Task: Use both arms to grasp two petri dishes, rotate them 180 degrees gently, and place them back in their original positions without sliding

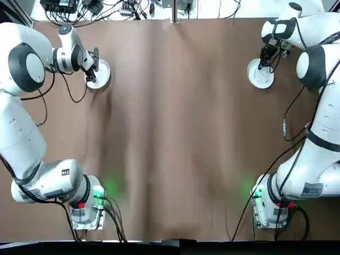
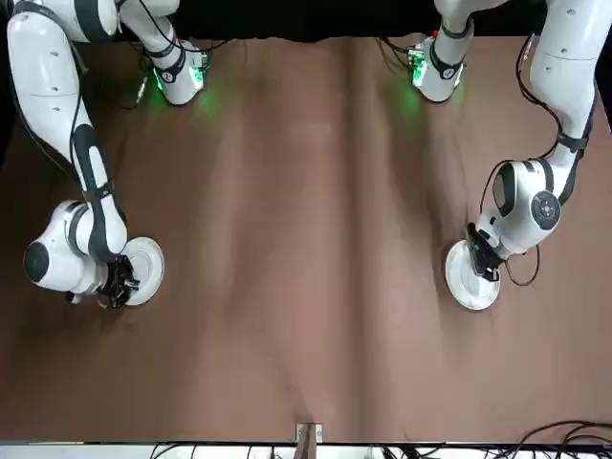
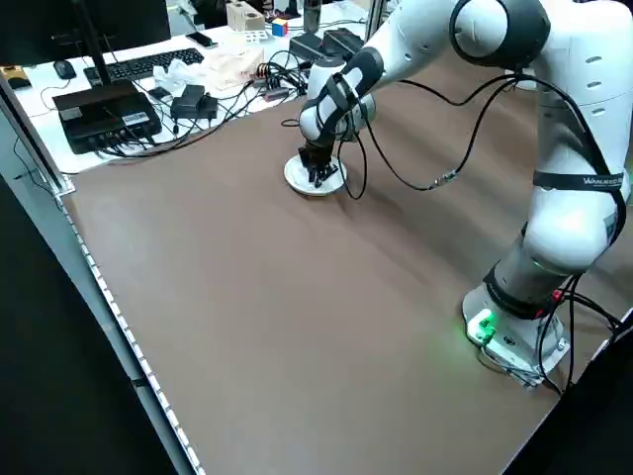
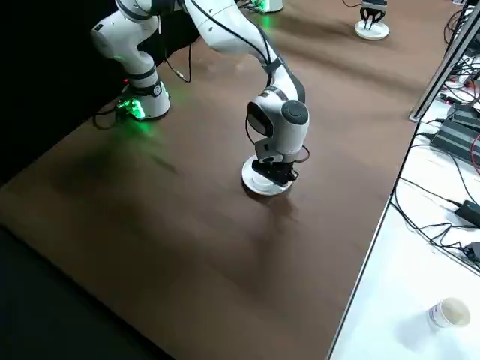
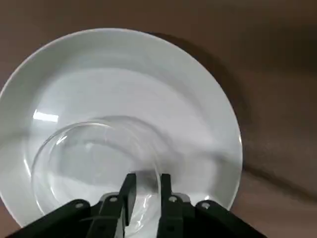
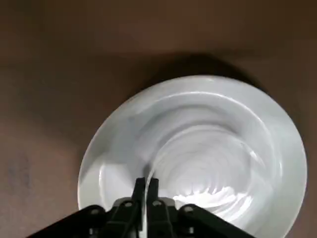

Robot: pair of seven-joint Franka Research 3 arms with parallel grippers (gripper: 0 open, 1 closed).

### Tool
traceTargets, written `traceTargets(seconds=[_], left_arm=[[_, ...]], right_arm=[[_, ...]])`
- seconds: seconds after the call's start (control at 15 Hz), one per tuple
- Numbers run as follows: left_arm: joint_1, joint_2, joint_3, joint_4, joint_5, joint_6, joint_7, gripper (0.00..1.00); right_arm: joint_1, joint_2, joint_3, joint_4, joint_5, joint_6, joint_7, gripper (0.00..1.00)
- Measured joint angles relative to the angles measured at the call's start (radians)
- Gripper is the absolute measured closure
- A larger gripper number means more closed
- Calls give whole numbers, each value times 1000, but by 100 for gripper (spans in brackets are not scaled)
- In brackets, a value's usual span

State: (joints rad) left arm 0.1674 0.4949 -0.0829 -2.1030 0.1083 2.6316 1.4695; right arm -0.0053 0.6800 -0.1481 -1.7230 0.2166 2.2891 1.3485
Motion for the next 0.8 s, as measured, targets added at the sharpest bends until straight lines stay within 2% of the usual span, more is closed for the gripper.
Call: traceTargets(seconds=[0.07,0.13,0.47,0.73,0.8], left_arm=[[0,-1,0,0,0,0,0,78],[0,-1,0,0,0,0,0,79],[0,-1,0,1,0,0,-2,96],[0,-1,-1,2,0,0,-7,96],[0,-4,-2,7,0,0,-44,96]], right_arm=[[2,0,0,1,-1,0,-2,97],[3,0,0,2,-2,0,-6,97],[7,-7,3,50,-3,-18,-56,97],[7,-33,4,90,-3,-71,-176,97],[4,-55,3,94,-3,-82,-262,97]])
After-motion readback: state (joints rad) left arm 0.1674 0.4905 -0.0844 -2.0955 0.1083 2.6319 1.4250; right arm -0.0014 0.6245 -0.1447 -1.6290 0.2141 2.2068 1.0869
